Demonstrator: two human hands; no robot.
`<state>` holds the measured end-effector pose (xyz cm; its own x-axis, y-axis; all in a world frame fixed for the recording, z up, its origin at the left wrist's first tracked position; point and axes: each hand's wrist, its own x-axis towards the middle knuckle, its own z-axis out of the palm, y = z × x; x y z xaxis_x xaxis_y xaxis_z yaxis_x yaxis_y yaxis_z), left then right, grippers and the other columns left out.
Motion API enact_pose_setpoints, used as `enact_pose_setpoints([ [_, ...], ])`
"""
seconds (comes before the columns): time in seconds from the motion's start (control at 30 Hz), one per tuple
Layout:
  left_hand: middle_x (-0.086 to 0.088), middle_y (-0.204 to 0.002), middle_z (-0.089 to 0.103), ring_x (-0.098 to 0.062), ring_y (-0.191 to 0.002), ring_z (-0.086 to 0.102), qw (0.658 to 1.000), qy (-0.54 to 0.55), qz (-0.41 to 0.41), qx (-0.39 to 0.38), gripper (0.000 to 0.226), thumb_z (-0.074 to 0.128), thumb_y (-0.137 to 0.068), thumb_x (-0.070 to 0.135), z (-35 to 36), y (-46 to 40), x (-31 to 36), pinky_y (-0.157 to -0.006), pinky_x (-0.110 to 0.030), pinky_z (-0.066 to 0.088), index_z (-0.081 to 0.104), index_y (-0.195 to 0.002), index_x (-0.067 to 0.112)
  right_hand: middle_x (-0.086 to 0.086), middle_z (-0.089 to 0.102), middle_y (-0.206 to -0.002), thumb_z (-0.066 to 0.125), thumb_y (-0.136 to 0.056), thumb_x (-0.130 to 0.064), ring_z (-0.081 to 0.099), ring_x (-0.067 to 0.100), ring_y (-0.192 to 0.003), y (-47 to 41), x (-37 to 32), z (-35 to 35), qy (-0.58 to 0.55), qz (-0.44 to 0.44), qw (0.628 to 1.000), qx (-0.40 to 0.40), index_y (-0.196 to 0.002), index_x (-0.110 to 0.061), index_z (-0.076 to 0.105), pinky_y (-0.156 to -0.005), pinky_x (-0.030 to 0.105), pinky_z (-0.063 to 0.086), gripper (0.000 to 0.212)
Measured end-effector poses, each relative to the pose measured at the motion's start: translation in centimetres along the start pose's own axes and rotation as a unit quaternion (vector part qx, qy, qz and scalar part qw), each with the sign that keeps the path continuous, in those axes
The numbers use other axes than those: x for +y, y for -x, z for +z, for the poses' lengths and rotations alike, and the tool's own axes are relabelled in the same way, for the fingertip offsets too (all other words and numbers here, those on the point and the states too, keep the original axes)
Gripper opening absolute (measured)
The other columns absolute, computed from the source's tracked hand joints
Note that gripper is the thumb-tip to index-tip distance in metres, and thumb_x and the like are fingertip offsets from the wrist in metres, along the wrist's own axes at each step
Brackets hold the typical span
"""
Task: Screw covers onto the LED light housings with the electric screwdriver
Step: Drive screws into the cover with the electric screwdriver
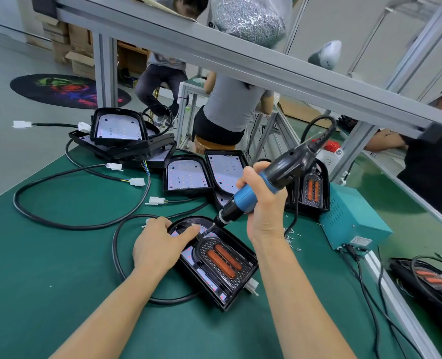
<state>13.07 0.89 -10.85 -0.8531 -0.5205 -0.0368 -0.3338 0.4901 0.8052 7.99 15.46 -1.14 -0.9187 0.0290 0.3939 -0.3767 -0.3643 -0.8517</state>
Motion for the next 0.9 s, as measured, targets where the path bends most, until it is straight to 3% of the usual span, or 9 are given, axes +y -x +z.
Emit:
enact_pose_setpoints([
  [0.17,0.000,-0.093,0.058,-0.024,-0.080,0.055,1.000,-0.001,-0.003,0.007,0.053,0.065,-0.070,0.067,0.0,0.0,0.2,-0.064,-0.031,0.036,0.057,-0.086,0.017,-0.002,0.055,-0.064,0.070,-0.069,-0.014,0.052,0.016,-0.056,-0.7,0.2,1.6,0.020,0.030,0.999,0.035,-0.097,-0.016,0.064,-0.058,0.028,0.046,0.028],
  [0.33,0.003,-0.083,0.057,-0.022,-0.074,0.055,1.000,-0.005,-0.004,0.017,0.050,0.066,-0.068,0.067,0.0,0.0,0.4,-0.059,-0.031,0.036,0.055,-0.076,0.019,0.003,0.049,-0.053,0.063,-0.065,-0.007,0.047,0.019,-0.049,-1.0,0.7,2.4,0.038,-0.001,0.998,0.040,-0.074,-0.013,0.053,-0.054,0.025,0.042,0.015],
  [0.5,0.000,-0.088,0.060,-0.026,-0.080,0.057,1.000,-0.005,-0.006,0.016,0.055,0.066,-0.068,0.067,0.2,-0.1,0.3,-0.063,-0.030,0.037,0.059,-0.087,0.017,-0.002,0.050,-0.050,0.059,-0.069,-0.004,0.045,0.021,-0.052,-0.9,0.7,1.5,0.027,-0.002,0.999,-0.026,-0.058,-0.026,0.057,-0.057,0.024,0.043,0.025],
  [0.63,-0.004,-0.094,0.062,-0.027,-0.082,0.057,1.000,-0.010,-0.013,0.013,0.058,0.065,-0.068,0.068,0.1,-0.2,0.4,-0.064,-0.031,0.038,0.059,-0.092,0.015,-0.007,0.052,-0.056,0.058,-0.067,-0.002,0.044,0.021,-0.056,-0.7,0.6,1.9,0.029,-0.006,0.996,-0.083,-0.065,-0.031,0.063,-0.060,0.027,0.042,0.030],
  [0.77,-0.003,-0.089,0.061,-0.025,-0.078,0.055,1.000,0.008,-0.010,0.009,0.056,0.066,-0.068,0.067,-0.1,0.0,0.3,-0.061,-0.030,0.035,0.058,-0.087,0.015,-0.004,0.052,-0.053,0.059,-0.068,-0.003,0.048,0.019,-0.054,-0.8,0.3,1.8,0.028,-0.005,0.999,-0.045,-0.085,-0.017,0.060,-0.062,0.028,0.044,0.022],
  [0.9,-0.002,-0.093,0.060,-0.024,-0.081,0.054,1.000,0.012,-0.008,0.000,0.056,0.066,-0.069,0.067,-0.3,0.3,0.3,-0.064,-0.030,0.036,0.059,-0.091,0.015,0.008,0.052,-0.060,0.061,-0.065,-0.004,0.048,0.021,-0.053,-0.7,0.1,0.5,-0.018,-0.005,0.998,0.054,-0.079,-0.018,0.059,-0.059,0.028,0.041,0.020],
])
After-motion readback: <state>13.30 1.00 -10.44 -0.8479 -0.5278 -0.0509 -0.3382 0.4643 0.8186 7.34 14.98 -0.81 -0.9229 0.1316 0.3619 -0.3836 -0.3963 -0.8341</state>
